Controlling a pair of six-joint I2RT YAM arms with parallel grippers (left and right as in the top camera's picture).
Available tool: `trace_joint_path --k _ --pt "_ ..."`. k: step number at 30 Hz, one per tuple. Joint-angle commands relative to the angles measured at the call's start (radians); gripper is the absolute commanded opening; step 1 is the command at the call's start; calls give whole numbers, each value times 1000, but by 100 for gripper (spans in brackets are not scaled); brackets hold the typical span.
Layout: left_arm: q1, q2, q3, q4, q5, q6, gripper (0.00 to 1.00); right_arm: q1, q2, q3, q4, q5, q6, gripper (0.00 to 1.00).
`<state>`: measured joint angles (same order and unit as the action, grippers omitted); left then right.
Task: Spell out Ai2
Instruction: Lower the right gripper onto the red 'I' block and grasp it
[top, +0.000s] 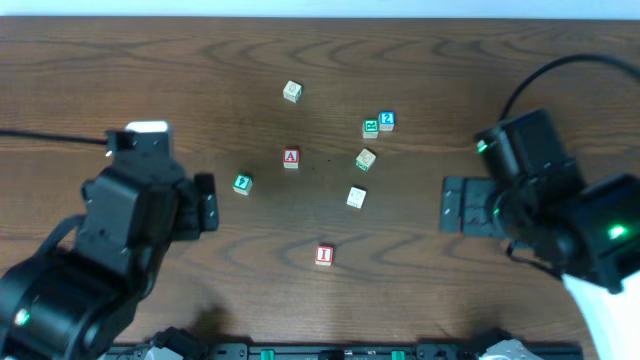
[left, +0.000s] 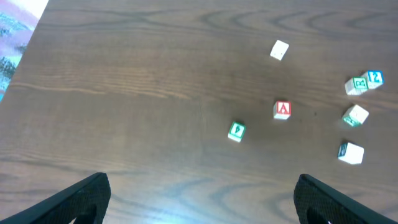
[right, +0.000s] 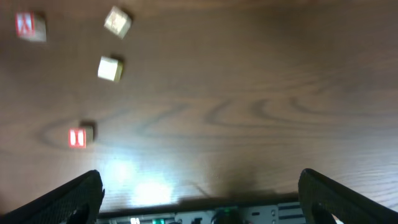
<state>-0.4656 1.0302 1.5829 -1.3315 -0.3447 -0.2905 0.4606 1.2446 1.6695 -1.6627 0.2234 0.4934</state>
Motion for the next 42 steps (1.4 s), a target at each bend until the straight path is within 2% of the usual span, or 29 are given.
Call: trace_joint_path --k 1,4,13,17,21,29,34,42 --pt "2 12 22 -32 57 6 95 65 -26 -127 46 -67 -6 99" --pt "2 9 36 -64 84 2 95 146 -49 -283 152 -108 53 99" --pt "2 9 38 -135 72 -5 95 431 -53 -587 472 -161 443 99" --pt "2 9 38 -135 72 -5 95 528 -3 -644 545 -113 638 99" --pt "2 9 38 -134 72 -5 95 534 122 -643 560 -130 745 93" --pt "2 9 38 -136 72 -5 96 535 377 -631 746 -200 738 92" --pt "2 9 38 -134 71 -5 95 534 422 -629 851 -206 676 88" --pt "2 9 38 -134 71 -4 95 518 443 -630 867 -220 650 81"
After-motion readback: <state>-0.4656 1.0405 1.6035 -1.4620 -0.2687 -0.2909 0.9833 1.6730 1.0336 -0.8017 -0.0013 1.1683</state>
